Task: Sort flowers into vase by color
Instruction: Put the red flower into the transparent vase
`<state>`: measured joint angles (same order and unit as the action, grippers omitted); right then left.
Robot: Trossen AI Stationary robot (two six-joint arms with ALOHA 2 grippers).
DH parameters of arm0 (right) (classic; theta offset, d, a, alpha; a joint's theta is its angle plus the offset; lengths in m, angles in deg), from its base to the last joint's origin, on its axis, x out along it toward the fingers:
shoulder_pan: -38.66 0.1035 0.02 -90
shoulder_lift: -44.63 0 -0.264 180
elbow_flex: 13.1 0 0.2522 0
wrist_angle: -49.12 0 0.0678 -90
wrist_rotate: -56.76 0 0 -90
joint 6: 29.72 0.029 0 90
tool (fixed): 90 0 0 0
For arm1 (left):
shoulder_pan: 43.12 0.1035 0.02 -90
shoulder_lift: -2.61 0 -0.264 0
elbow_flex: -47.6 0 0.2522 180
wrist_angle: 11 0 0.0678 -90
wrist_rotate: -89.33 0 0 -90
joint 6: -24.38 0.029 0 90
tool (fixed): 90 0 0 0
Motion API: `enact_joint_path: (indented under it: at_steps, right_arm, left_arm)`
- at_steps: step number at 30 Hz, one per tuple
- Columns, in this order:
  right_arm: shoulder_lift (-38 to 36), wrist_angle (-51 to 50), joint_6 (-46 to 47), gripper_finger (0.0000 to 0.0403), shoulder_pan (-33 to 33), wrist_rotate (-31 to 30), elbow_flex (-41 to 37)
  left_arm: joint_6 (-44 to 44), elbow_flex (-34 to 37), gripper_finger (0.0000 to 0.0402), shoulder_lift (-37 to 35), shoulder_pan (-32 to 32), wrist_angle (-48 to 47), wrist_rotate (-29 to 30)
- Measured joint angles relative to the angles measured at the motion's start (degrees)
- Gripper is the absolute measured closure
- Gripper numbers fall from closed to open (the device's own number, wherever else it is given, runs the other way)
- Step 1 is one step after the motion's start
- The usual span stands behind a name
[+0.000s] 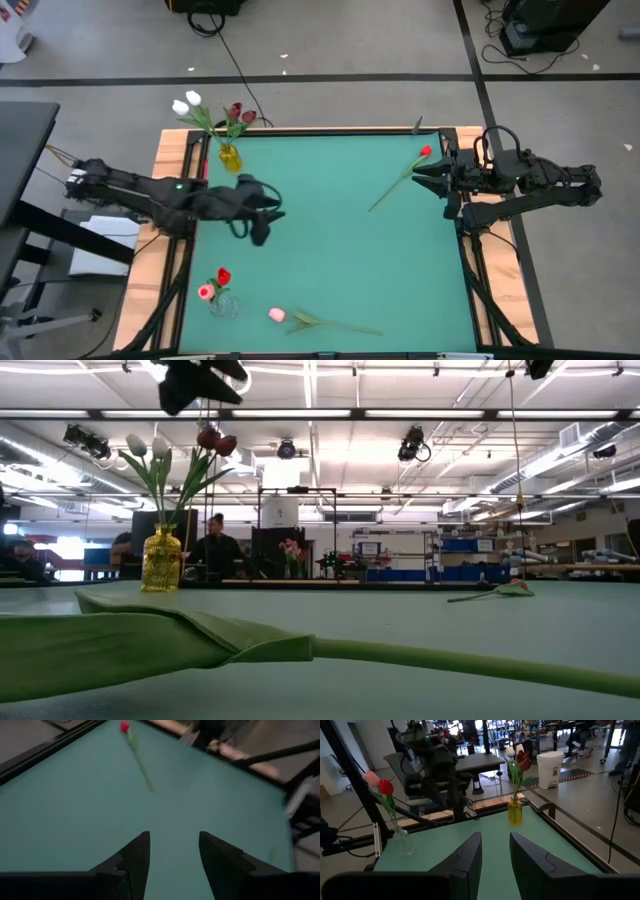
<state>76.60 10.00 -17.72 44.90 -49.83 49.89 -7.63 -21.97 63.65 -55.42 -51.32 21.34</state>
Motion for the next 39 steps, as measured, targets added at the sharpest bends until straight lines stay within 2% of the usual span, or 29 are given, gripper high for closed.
enact_joint_path:
  at_steps: [6, 12, 17, 21, 24, 27, 30, 33, 39]
  right_arm:
    - [0.0, 0.0, 0.0, 0.0293, 0.0, 0.0, 0.0]
    - [0.0, 0.7, 0.3, 0.0293, 0.0, -0.1, 0.0]
    - [0.8, 10.3, 14.7, 0.0293, 0.0, 0.7, 0.0]
    - [2.5, 23.6, 7.6, 0.0293, -1.1, -6.1, 0.0]
    - [5.4, 24.4, 7.7, 0.0293, -2.6, -12.3, 0.2]
    - [10.2, 15.8, 18.9, 0.0293, -5.8, -21.1, 0.1]
    - [16.2, 5.5, 36.3, 0.0293, -10.2, -24.3, 0.0]
    - [22.8, -1.4, 50.7, 0.0297, -14.4, -21.1, 0.0]
    - [36.6, -18.7, 74.9, 0.0317, -23.4, -9.7, 0.0]
  left_arm:
    - [-0.2, 0.0, 0.0228, 5.3, 6.1, 2.3, -3.7]
    - [-5.1, 0.0, 0.0228, 8.8, 12.1, 2.5, -9.5]
    - [-10.3, 0.0, 0.0228, 9.4, 15.7, 0.1, -9.7]
    - [-10.4, 0.0, 0.0228, 9.4, 17.4, -0.4, -9.7]
    - [-9.4, 0.0, 0.0228, 9.4, 17.6, -1.0, -9.7]
    - [-8.3, 0.0, 0.0228, 9.4, 17.6, -2.5, -9.7]
    - [-4.9, 0.0, 0.0228, 9.4, 18.0, -3.7, -9.7]
    - [-4.2, 0.0, 0.0228, 9.4, 18.9, -4.3, -9.6]
    - [-1.4, 0.0, 0.0228, 10.0, 21.8, -4.1, -8.6]
